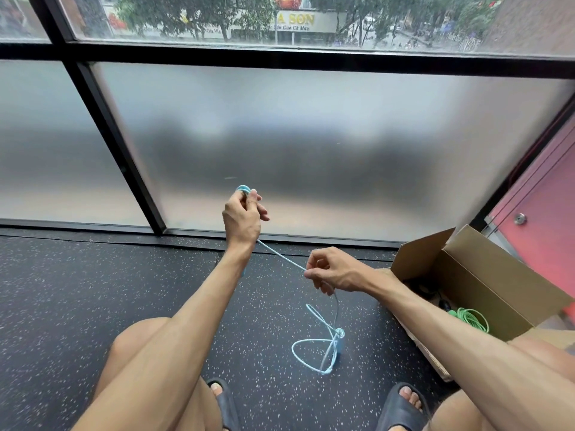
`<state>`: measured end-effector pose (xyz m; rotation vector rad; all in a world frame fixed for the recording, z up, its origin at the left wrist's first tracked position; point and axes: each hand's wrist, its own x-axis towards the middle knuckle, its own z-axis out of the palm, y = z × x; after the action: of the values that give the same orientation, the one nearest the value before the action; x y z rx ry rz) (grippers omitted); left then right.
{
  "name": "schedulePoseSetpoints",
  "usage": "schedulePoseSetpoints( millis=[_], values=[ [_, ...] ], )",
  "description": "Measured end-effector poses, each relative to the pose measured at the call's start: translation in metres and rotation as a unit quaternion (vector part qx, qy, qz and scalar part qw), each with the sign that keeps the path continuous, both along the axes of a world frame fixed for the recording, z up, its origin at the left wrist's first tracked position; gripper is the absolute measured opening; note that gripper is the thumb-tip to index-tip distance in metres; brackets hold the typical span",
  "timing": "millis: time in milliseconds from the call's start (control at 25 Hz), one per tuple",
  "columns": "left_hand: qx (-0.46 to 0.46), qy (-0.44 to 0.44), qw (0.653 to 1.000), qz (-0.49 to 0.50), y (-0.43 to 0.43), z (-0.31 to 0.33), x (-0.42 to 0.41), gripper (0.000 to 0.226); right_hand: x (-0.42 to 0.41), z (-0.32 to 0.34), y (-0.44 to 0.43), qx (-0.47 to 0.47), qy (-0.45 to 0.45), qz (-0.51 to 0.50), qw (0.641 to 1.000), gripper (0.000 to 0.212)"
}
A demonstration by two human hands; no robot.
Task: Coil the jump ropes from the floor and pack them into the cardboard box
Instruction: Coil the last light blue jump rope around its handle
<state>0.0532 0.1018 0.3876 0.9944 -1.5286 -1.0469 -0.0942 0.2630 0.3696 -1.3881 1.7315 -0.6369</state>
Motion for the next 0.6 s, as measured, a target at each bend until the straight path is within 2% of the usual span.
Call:
schedulePoseSetpoints(
  millis=[160,320,440,600],
  values=[
    [0.024,-0.160,0.981,-0.108,0.007,-0.008,-0.001,0.029,-0.001,0.019,-0.001,-0.074,0.052,-0.010,0.996,0.016],
    [0.090,-0.314,0.906,-0.270,0.021,-0.010,-0.003,0.036,-0.002,0.029,-0.004,-0.140,0.059,-0.040,0.988,0.022],
    [0.145,-0.291,0.873,-0.363,0.031,-0.003,-0.003,0.044,-0.007,0.033,-0.008,-0.188,0.064,-0.077,0.977,0.024],
    [0.230,-0.138,0.859,-0.435,0.034,0.005,0.003,0.058,-0.014,0.032,-0.014,-0.239,0.040,-0.125,0.962,0.023]
  ],
)
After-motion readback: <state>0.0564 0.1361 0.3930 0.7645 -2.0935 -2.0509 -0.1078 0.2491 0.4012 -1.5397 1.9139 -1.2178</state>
